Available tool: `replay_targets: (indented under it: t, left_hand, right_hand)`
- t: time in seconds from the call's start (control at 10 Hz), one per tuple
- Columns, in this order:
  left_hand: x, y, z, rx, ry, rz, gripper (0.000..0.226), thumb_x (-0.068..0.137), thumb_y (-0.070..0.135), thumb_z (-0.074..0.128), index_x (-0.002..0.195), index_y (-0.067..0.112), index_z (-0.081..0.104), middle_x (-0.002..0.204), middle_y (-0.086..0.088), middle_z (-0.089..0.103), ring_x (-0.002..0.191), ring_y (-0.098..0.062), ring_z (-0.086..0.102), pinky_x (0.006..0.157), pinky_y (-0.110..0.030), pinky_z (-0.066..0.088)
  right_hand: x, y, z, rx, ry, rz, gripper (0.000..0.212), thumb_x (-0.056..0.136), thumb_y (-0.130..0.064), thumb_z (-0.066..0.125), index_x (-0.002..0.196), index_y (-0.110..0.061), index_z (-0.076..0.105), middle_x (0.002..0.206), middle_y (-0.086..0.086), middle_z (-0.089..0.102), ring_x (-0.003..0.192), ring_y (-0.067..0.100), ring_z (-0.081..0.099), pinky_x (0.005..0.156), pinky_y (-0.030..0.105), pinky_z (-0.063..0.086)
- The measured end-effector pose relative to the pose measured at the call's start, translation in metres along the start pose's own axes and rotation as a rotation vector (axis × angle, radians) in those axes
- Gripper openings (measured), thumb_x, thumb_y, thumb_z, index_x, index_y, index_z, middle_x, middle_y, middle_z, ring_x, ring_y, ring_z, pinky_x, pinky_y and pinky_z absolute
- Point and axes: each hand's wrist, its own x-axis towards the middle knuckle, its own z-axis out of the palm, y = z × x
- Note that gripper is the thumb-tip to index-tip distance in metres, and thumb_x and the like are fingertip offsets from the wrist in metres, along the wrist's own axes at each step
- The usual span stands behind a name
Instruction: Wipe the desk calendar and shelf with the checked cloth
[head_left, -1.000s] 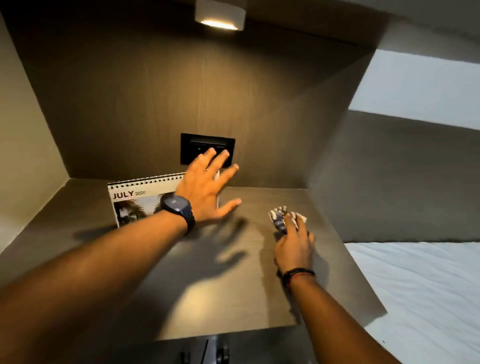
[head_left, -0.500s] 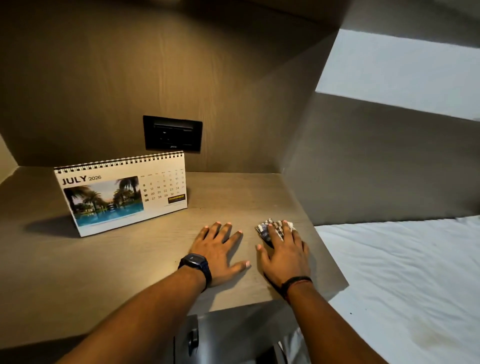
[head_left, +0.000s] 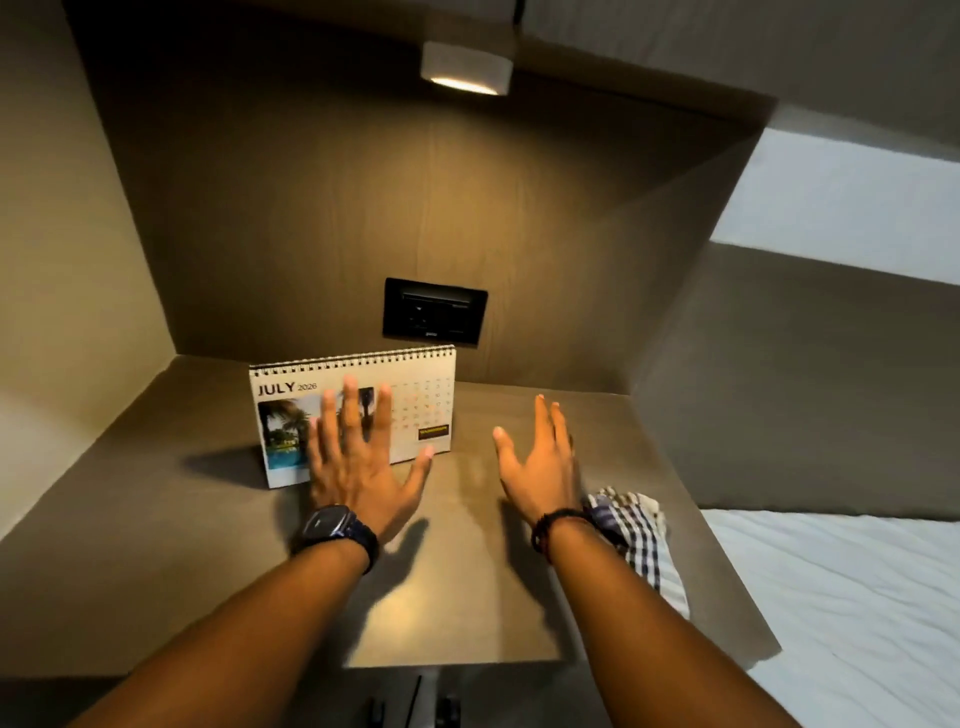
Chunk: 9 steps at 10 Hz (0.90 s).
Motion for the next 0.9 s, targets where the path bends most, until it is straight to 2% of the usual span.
replay_targets:
  t: [0.1, 0.2, 0.3, 0.4, 0.5, 0.6, 0.7, 0.8, 0.9]
  left_hand:
    - [0.018, -0.024, -0.018, -0.133, 0.145, -0.34, 0.093, 0.074, 0.071, 0.038, 0.147, 0.034, -0.006, 0.159, -0.003, -0.013, 0.144, -0.035, -0.007, 0.11, -0.059, -0.003]
    - [0.033, -0.042, -0.028, -0.21, 0.19, -0.545, 0.096, 0.073, 0.073, 0.037, 0.147, 0.03, -0.005, 0.159, -0.007, -0.004, 0.142, -0.04, 0.0, 0.109, -0.068, 0.004]
    - [0.045, -0.046, -0.027, -0.442, 0.147, -0.625, 0.095, 0.075, 0.069, 0.044, 0.147, 0.028, -0.002, 0.155, -0.016, 0.015, 0.137, -0.042, 0.022, 0.108, -0.063, 0.021]
    - [0.053, -0.046, -0.024, -0.596, 0.131, -0.67, 0.087, 0.081, 0.06, 0.053, 0.146, 0.029, 0.004, 0.139, -0.019, 0.036, 0.118, -0.042, 0.045, 0.097, -0.053, 0.041]
    - [0.063, -0.052, -0.026, -0.586, 0.119, -0.677, 0.081, 0.081, 0.06, 0.053, 0.142, 0.026, 0.012, 0.133, -0.018, 0.04, 0.11, -0.043, 0.049, 0.091, -0.052, 0.044]
    - [0.078, -0.063, -0.027, -0.605, 0.082, -0.7, 0.075, 0.082, 0.061, 0.051, 0.137, 0.022, 0.02, 0.13, -0.019, 0.042, 0.109, -0.043, 0.049, 0.088, -0.05, 0.043]
    - [0.091, -0.072, -0.026, -0.647, 0.074, -0.667, 0.064, 0.083, 0.057, 0.052, 0.127, 0.015, 0.03, 0.125, -0.02, 0.045, 0.105, -0.041, 0.051, 0.079, -0.045, 0.042]
    - [0.091, -0.075, -0.031, -0.649, 0.04, -0.663, 0.058, 0.085, 0.054, 0.053, 0.122, 0.014, 0.034, 0.123, -0.02, 0.045, 0.104, -0.04, 0.051, 0.072, -0.043, 0.039]
    - [0.089, -0.077, -0.035, -0.568, 0.068, -0.595, 0.071, 0.083, 0.06, 0.051, 0.133, 0.014, 0.03, 0.142, -0.02, 0.032, 0.128, -0.043, 0.033, 0.094, -0.054, 0.037]
  right_hand:
    - [0.018, -0.045, 0.023, 0.315, -0.115, 0.106, 0.077, 0.085, -0.051, 0.054, 0.147, -0.021, 0.018, 0.157, 0.008, 0.021, 0.144, 0.024, 0.019, 0.115, 0.037, 0.02]
    - [0.03, -0.076, 0.043, 0.461, -0.212, 0.202, 0.086, 0.081, -0.056, 0.056, 0.148, -0.023, 0.011, 0.157, 0.006, 0.021, 0.143, 0.027, 0.023, 0.114, 0.042, 0.023]
    - [0.044, -0.09, 0.058, 0.585, -0.274, 0.262, 0.084, 0.082, -0.057, 0.055, 0.147, -0.024, 0.013, 0.152, 0.006, 0.033, 0.138, 0.03, 0.033, 0.112, 0.049, 0.032]
    - [0.051, -0.095, 0.069, 0.679, -0.27, 0.305, 0.046, 0.086, -0.053, 0.049, 0.122, -0.025, 0.043, 0.116, 0.0, 0.063, 0.108, 0.022, 0.06, 0.079, 0.034, 0.049]
    - [0.044, -0.097, 0.075, 0.675, -0.183, 0.33, 0.035, 0.086, -0.056, 0.046, 0.107, -0.03, 0.046, 0.097, -0.007, 0.064, 0.081, 0.008, 0.061, 0.059, 0.026, 0.045]
    - [0.027, -0.101, 0.085, 0.624, -0.121, 0.344, 0.041, 0.081, -0.063, 0.043, 0.113, -0.037, 0.041, 0.102, -0.006, 0.063, 0.084, 0.013, 0.064, 0.072, 0.039, 0.056]
    - [0.016, -0.105, 0.091, 0.588, -0.076, 0.331, 0.049, 0.081, -0.06, 0.046, 0.123, -0.039, 0.032, 0.115, -0.001, 0.06, 0.097, 0.021, 0.063, 0.084, 0.048, 0.056]
    - [0.009, -0.112, 0.085, 0.565, -0.101, 0.335, 0.052, 0.084, -0.054, 0.048, 0.129, -0.035, 0.031, 0.122, 0.003, 0.059, 0.103, 0.022, 0.061, 0.087, 0.047, 0.055]
    - [0.009, -0.112, 0.077, 0.367, 0.006, 0.297, 0.07, 0.086, -0.057, 0.044, 0.143, -0.027, 0.018, 0.148, 0.011, 0.038, 0.13, 0.031, 0.042, 0.105, 0.053, 0.04]
